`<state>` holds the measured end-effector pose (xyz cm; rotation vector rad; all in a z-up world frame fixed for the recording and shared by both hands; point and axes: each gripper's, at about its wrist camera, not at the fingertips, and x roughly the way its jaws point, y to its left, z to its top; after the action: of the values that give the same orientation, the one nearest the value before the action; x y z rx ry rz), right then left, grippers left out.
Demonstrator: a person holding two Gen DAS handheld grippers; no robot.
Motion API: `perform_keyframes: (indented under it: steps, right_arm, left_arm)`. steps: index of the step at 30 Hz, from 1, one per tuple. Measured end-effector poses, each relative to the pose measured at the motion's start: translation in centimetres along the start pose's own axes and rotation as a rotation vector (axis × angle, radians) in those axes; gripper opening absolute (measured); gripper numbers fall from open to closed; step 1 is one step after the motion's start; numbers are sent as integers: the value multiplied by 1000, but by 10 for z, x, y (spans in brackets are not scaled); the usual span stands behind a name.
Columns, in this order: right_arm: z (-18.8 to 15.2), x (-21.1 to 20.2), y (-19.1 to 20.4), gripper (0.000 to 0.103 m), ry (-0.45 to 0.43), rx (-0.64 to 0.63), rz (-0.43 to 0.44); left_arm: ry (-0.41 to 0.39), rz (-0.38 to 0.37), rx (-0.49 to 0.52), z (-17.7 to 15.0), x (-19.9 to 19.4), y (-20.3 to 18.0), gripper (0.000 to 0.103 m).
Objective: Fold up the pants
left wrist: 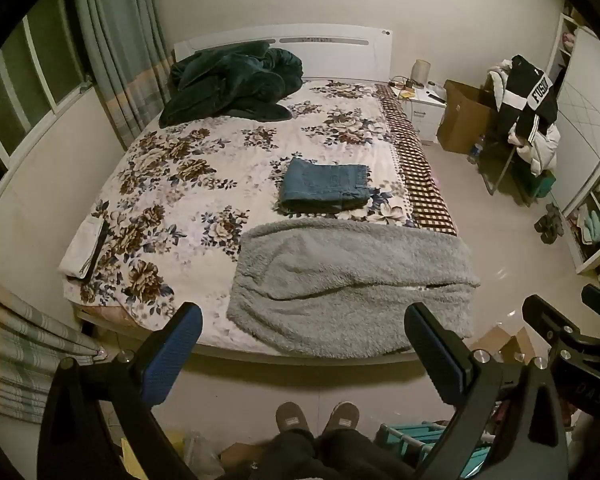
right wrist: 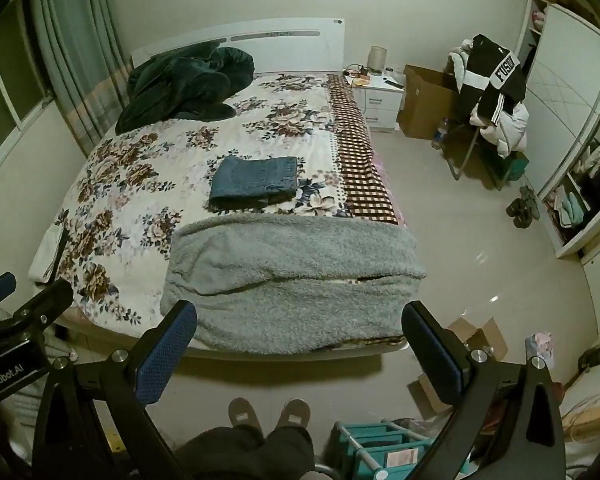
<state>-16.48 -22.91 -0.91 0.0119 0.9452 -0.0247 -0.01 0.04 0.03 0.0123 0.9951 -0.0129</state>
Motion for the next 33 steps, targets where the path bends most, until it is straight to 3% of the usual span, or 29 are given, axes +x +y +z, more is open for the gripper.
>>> perform_keyframes:
  steps: [33]
  right_arm:
    - [0,-1,0,103,4,-3,2]
  left_arm:
    - [-6,4,1,0,-1,0,103]
